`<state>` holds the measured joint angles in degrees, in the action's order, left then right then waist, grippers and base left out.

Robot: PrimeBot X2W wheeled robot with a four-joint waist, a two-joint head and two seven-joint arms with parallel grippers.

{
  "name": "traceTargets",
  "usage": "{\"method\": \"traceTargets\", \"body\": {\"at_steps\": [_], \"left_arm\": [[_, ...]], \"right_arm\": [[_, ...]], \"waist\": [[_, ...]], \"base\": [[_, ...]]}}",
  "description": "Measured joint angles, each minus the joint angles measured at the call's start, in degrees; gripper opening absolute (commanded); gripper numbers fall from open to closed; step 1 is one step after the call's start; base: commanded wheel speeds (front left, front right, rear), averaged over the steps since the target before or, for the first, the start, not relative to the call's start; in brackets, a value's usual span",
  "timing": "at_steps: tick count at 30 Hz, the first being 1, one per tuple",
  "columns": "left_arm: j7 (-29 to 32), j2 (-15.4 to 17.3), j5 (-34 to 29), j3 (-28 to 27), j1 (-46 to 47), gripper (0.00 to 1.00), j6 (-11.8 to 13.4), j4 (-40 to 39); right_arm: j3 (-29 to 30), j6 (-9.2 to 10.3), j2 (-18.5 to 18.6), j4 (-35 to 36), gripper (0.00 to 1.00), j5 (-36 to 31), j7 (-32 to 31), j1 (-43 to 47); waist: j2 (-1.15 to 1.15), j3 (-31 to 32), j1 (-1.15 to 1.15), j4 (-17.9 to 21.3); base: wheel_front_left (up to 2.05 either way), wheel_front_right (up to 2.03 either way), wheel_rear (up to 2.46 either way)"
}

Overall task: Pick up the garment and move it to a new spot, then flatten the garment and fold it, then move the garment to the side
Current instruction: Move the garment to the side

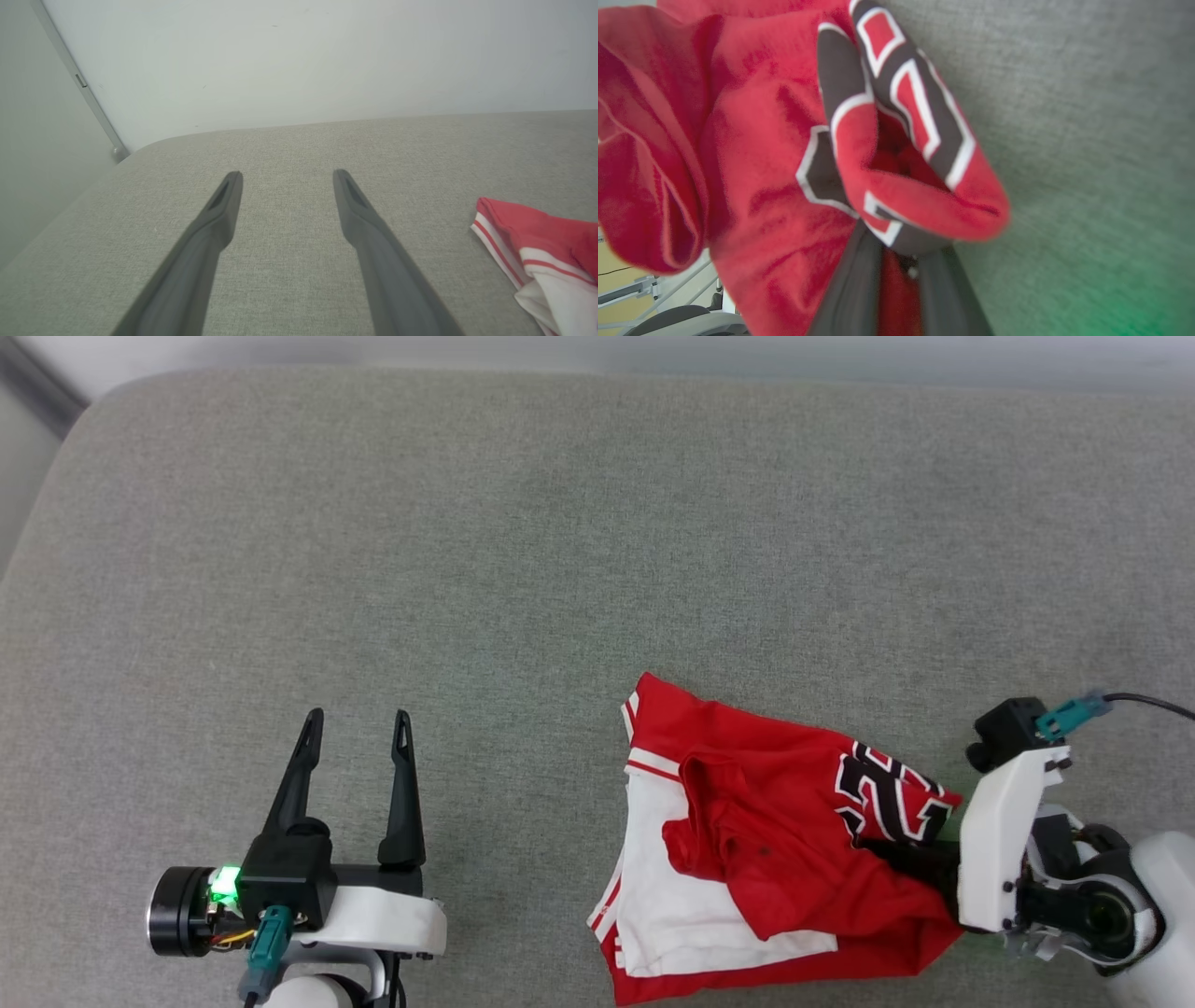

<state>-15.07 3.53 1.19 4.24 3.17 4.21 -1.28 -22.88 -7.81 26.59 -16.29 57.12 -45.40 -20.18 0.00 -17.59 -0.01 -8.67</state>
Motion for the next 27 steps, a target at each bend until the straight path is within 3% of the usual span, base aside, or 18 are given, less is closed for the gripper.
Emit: {"method": "traceTargets", "body": {"at_steps": [9, 20, 27], "left_arm": [[0.00, -0.07, -0.09, -0.27, -1.77, 1.00, 0.08, 0.87], [0.00, -0.18, 0.40, -3.13, -4.48, 1.00, 0.81, -0.75], [0.00, -0.20, 0.29, -4.58, -3.51, 1.00, 0.75, -2.15]], "right_arm": [[-6.90, 0.31, 2.47, 4.34, 0.00, 1.34, 5.26, -2.93], [-12.98, 0.30, 14.85, 17.98, 0.00, -0.41, 5.59, -11.03], [-11.01, 0.30, 20.83, 17.18, 0.00, -3.30, 7.92, -13.47]], "waist": [[0.00, 4.13, 0.01, 1.01], [0.00, 7.17, 0.01, 8.82], [0.00, 4.51, 0.01, 14.80]], "base": [[0.00, 0.00, 0.00], [0.00, 0.00, 0.00], [0.00, 0.00, 0.00]]}}
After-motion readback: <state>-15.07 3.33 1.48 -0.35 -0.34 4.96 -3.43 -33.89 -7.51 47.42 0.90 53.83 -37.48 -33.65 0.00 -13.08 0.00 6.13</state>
